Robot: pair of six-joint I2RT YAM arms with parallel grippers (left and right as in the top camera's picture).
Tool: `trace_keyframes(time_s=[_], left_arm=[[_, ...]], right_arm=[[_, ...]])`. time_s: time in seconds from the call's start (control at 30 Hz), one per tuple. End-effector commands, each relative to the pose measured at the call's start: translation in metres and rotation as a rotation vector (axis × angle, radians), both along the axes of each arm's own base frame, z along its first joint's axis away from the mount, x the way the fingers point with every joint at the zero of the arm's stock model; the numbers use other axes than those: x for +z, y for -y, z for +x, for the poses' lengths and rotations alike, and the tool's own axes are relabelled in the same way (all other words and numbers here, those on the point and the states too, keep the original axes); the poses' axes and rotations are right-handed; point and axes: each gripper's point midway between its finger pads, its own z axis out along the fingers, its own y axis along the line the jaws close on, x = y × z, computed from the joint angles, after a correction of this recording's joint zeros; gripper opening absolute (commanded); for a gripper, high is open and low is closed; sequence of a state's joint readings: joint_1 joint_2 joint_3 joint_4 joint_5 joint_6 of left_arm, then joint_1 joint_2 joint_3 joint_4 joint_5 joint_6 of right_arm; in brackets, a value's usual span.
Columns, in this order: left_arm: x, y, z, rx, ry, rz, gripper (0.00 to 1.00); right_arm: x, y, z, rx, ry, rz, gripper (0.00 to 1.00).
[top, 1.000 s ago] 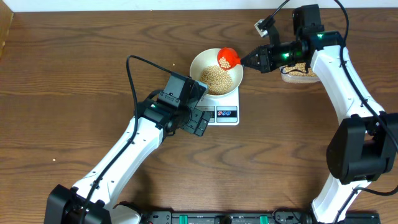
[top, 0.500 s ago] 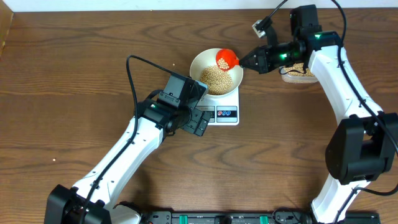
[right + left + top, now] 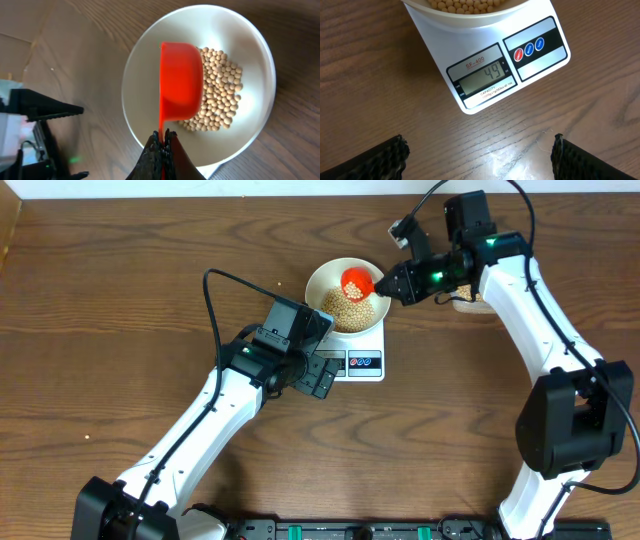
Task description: Scoop item into bowl and weigh 50g on scale
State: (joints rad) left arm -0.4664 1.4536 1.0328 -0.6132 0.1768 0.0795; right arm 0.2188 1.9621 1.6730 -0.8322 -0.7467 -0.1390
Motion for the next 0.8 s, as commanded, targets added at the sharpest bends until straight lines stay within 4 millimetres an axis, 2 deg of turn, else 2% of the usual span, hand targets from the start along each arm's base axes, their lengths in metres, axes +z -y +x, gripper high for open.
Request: trace_keyframes(time_s=[0.0,0.77], left_arm=[[-0.0046,-0.0024,0.0006,0.001,-0.006,0.016,0.93],[-0.0047,-0.0024,0.0005,0.001,-0.006,0.016,0.93]], right_arm=[[0.0152,-0.0029,0.0018,0.008,0.066,-0.033,0.01],[0.0189,-0.0097,-0.0065,0.058,0.151,-0.139,0.01]])
